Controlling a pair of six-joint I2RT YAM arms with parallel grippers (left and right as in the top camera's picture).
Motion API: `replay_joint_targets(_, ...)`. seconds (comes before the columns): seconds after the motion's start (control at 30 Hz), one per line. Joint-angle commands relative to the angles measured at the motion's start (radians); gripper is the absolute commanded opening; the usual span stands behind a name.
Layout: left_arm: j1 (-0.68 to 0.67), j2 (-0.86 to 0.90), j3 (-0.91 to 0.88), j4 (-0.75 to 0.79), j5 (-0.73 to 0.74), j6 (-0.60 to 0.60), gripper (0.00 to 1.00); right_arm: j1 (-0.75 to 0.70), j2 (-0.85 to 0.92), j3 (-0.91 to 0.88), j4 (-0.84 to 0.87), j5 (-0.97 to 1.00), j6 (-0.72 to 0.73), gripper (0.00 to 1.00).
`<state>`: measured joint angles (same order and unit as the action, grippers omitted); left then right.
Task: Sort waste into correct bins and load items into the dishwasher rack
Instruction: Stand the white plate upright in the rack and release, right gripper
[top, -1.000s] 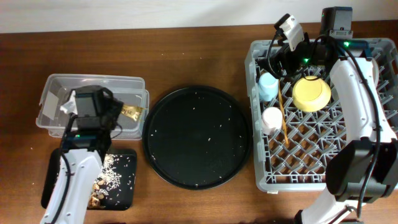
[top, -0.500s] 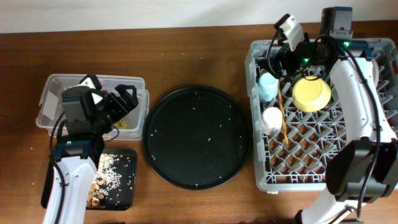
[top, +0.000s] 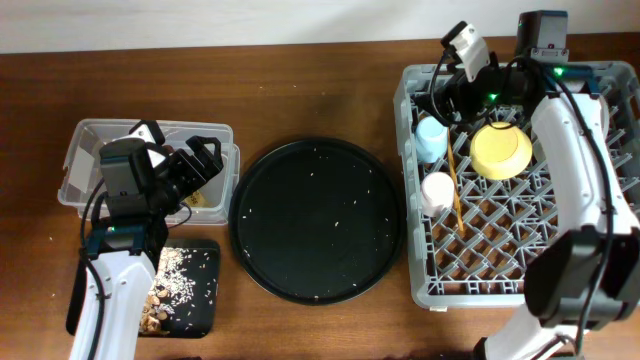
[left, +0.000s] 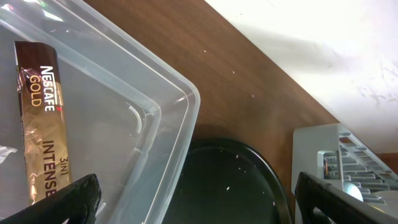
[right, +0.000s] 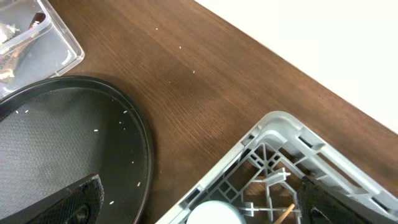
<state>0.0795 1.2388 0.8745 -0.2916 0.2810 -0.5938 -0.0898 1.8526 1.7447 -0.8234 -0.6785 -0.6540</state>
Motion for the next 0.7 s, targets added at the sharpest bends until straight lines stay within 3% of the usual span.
replay_joint_targets(0.0, 0.000, -0.010, 0.013, -0.002, 0.011, 0.020, 0.99, 0.078, -0.199, 0.012, 0.000, -0.017, 0.007, 0.98)
replay_joint_targets(0.13, 0.000, -0.010, 0.013, -0.002, 0.011, 0.020, 0.99, 0.209, -0.551, 0.012, 0.000, -0.017, 0.007, 0.98)
replay_joint_targets(0.33, 0.000, -0.010, 0.013, -0.002, 0.011, 0.020, 0.99, 0.220, -0.989, 0.012, -0.013, 0.002, 0.006, 0.98)
replay_joint_targets(0.37, 0.000, -0.010, 0.013, -0.002, 0.011, 0.020, 0.99, 0.220, -1.061, 0.012, -0.064, 0.126, 0.007, 0.99)
replay_joint_targets(0.47, 0.000, -0.010, 0.013, -0.002, 0.011, 0.020, 0.99, 0.220, -1.297, -0.037, -0.298, 0.141, 0.081, 0.98)
replay_joint_targets(0.53, 0.000, -0.010, 0.013, -0.002, 0.011, 0.019, 0.99, 0.220, -1.497, -0.216, -0.236, 0.253, 0.246, 0.99)
replay_joint_targets(0.57, 0.000, -0.010, 0.013, -0.002, 0.011, 0.020, 0.99, 0.217, -1.599, -0.360, -0.149, 0.269, 0.246, 0.98)
replay_joint_targets(0.67, 0.000, -0.010, 0.013, -0.002, 0.011, 0.020, 0.99, 0.182, -1.814, -0.846, 0.304, 0.337, 0.497, 0.99)
